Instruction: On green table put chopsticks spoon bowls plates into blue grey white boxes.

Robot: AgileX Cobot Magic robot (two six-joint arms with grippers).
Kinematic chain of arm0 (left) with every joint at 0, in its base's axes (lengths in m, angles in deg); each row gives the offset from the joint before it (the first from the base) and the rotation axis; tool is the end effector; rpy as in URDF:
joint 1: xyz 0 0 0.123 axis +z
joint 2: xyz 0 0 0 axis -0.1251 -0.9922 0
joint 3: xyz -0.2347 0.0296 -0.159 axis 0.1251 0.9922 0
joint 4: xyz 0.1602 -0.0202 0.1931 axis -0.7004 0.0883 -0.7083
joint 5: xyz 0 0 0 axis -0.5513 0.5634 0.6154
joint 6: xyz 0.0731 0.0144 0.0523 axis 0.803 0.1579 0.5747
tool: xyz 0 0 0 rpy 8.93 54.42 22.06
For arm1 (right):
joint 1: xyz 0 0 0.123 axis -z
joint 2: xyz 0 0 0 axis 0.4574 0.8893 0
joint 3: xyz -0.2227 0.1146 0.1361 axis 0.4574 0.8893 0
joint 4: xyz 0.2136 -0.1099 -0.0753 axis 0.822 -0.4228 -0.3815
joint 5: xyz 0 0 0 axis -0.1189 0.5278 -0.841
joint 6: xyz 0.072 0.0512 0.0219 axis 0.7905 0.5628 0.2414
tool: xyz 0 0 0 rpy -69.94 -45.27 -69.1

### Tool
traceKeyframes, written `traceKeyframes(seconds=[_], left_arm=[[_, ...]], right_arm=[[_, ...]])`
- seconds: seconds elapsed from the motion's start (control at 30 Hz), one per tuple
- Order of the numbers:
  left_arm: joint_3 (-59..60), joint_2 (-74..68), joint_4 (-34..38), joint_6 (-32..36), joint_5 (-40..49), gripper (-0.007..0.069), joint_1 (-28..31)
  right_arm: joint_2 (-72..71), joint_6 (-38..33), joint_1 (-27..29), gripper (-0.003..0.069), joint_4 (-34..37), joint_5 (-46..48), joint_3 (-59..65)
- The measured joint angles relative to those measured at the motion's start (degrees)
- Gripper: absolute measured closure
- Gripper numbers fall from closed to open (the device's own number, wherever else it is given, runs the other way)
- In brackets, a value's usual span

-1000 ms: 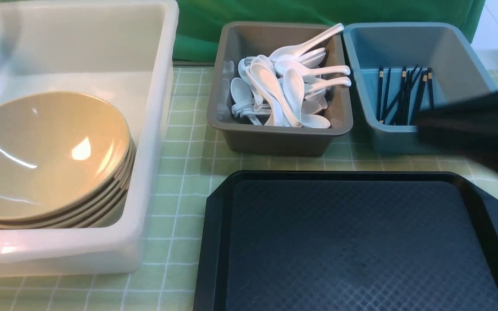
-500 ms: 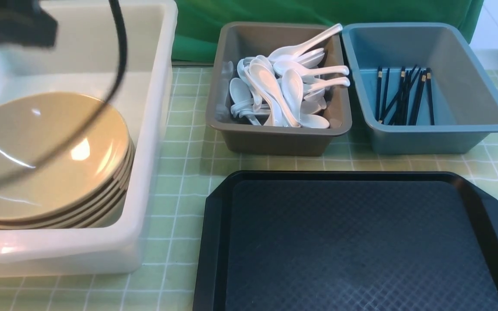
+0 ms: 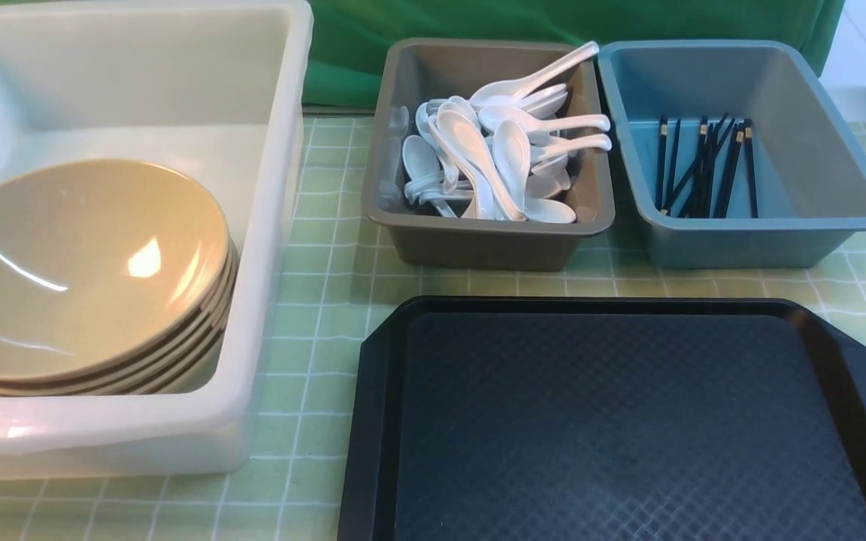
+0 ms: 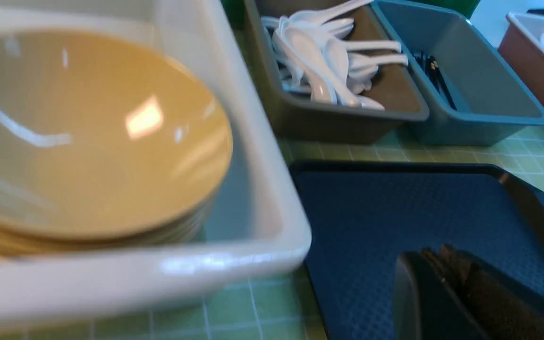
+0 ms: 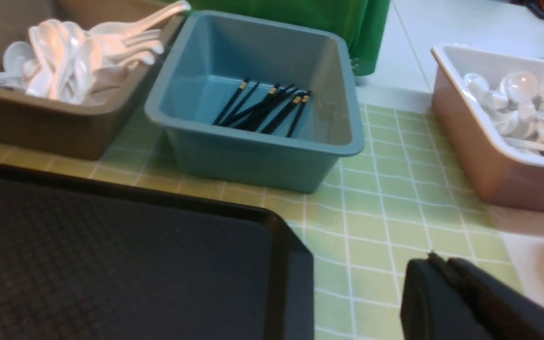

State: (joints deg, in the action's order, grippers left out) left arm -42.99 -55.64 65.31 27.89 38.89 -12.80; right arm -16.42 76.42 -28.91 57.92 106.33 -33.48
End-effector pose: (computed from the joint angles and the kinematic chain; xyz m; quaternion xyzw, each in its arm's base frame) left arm 0.0151 -0.0120 0.3453 0.0392 0.8351 -0.2011 0.5105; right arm 0.0238 -0.0061 0.3064 -0.0306 0.7498 -0.0576 0.6584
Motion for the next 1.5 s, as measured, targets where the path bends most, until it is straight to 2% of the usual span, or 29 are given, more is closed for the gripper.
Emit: traceKeyframes(seconds=[0.23,0.9,0.97,1.03,1.07,1.13,1.2,1.5], left_arm=[[11.60,14.42,1.08,-2.34,-4.16,0.0627,0.00],[12.15,15.08,1.61,-2.77,-4.32,0.0627,0.00],[12.57,15.08,-0.49,-2.04,-5.51,0.0627,0.00],[15.25,15.08,-6.89,-1.15,-12.48,0.0627,0.00],[15.90,15.08,-7.92,-1.09,-13.22,0.0627,0.00],[20.71,15.08,-14.25,-0.94,-21.77,0.0627,0.00],[24.14,15.08,-17.26,-0.86,-25.44,0.0627,0.00],[39.34,15.08,-16.87,-0.26,-28.94,0.0627,0.00]], right_arm=[[-2.60,1.15,-3.44,0.0638,0.06,-0.57,0.83],[-2.64,1.98,-3.44,0.0630,0.10,-0.78,1.06],[-2.64,1.98,-3.44,0.0628,0.10,-0.78,1.06],[-2.64,1.98,-3.44,0.0625,0.10,-0.78,1.07],[-2.64,1.98,-3.44,0.0625,0.10,-0.78,1.07],[-2.64,1.98,-3.44,0.0623,0.15,-0.78,1.07],[-2.64,1.98,-3.44,0.0622,0.15,-0.78,1.07],[-2.64,1.98,-3.44,0.0615,0.15,-0.78,1.07]])
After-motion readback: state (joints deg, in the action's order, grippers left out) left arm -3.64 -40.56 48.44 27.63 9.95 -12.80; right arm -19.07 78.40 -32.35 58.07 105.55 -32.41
